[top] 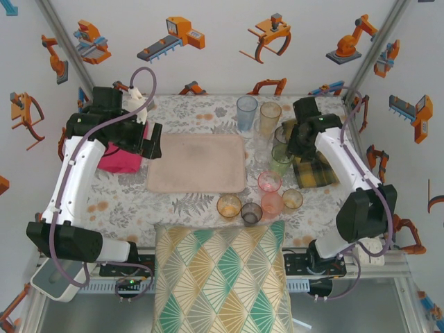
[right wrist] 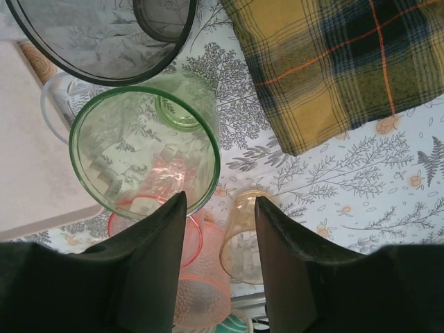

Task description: Place the glasses into the tray

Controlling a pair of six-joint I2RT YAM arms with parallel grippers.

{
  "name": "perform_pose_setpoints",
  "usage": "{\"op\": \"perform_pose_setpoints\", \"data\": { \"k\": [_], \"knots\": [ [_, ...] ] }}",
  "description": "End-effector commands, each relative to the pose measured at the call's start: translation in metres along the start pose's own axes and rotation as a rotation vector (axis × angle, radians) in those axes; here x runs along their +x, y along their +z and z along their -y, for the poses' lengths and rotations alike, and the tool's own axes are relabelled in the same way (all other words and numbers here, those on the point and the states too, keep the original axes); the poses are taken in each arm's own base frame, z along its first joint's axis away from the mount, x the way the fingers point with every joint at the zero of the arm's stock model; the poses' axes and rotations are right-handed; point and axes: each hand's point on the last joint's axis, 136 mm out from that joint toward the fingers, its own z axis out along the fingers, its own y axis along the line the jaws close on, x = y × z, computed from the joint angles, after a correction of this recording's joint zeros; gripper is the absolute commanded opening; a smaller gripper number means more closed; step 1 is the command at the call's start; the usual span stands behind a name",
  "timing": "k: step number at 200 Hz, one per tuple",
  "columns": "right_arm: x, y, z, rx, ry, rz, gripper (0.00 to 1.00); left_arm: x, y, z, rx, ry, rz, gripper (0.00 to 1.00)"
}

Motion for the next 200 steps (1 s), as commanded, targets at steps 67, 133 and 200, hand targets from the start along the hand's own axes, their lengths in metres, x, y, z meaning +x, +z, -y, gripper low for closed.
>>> {"op": "perform_pose_setpoints", "data": {
  "k": [67,133,200],
  "knots": [
    [0.004,0.022,0.006,0.027,0.0,-0.002,0.39,-0.003,-0.004,-0.001,-0.017,-0.006,0.018,0.97],
    [0.005,0.027,0.009,0.047,0.002,-0.004,0.28,-0.003,-0.004,-0.004,-0.041,-0.003,0.017,0.97],
    [0.009,0.029,0.015,0.062,0.001,-0.003,0.25,-0.003,-0.002,-0.004,-0.039,-0.003,0.011,0.97]
  ]
}}
